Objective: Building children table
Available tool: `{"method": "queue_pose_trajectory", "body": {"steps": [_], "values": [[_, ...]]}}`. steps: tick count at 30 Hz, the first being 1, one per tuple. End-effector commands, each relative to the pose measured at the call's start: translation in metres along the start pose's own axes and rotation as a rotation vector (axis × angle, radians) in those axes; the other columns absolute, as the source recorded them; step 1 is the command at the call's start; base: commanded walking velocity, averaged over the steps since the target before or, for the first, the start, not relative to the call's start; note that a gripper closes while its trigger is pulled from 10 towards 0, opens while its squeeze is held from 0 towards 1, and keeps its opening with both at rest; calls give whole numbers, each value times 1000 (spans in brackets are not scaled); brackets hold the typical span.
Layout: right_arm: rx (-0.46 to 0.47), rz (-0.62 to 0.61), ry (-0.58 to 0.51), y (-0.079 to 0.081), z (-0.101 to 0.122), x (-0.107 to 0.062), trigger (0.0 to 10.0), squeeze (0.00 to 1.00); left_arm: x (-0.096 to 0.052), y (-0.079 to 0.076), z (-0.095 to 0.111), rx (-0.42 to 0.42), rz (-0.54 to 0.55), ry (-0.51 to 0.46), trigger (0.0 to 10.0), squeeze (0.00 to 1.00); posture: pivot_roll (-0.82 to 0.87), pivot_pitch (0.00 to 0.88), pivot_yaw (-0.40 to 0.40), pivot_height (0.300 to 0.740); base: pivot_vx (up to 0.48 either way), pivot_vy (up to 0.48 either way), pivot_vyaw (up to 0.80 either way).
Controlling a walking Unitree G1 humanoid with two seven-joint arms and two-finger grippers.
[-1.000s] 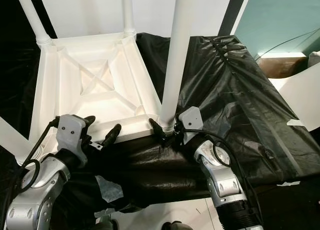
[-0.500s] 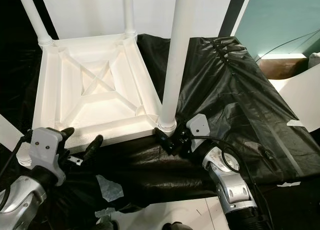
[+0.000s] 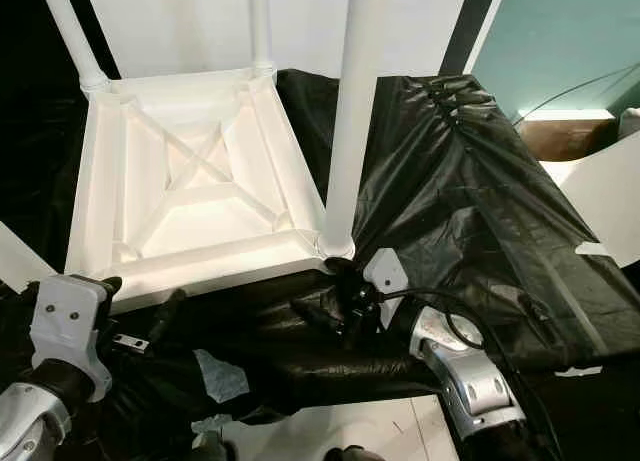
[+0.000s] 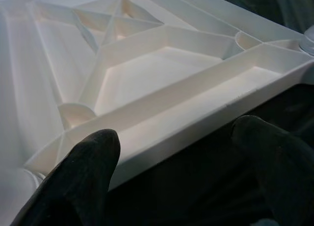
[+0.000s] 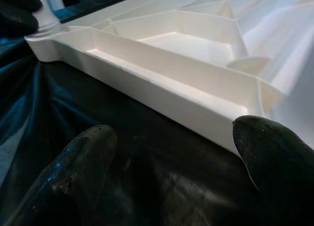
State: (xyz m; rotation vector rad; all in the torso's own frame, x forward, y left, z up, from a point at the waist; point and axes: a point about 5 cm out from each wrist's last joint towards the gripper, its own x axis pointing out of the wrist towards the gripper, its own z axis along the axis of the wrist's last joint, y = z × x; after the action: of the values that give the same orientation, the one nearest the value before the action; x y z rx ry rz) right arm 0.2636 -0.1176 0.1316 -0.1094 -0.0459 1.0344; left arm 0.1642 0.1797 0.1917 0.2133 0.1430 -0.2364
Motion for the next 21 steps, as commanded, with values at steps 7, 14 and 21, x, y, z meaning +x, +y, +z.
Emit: {"method": "queue_pose_trajectory", "body": {"steps": [7, 14, 21], "values": [[14, 69, 16, -4, -2, 8, 10000, 0, -5, 11, 1, -4, 451, 15, 10000, 0, 324, 96, -133, 740, 0, 0, 0], [7, 91, 15, -6, -1, 13, 10000, 0, -16, 26, 0, 37, 702, 22, 10000, 0, 328, 95, -138, 740, 0, 0, 0], [1, 102, 8, -7, 0, 16, 10000, 0, -22, 32, 0, 57, 783, 33, 10000, 0, 327, 87, -139, 740, 0, 0, 0]]}}
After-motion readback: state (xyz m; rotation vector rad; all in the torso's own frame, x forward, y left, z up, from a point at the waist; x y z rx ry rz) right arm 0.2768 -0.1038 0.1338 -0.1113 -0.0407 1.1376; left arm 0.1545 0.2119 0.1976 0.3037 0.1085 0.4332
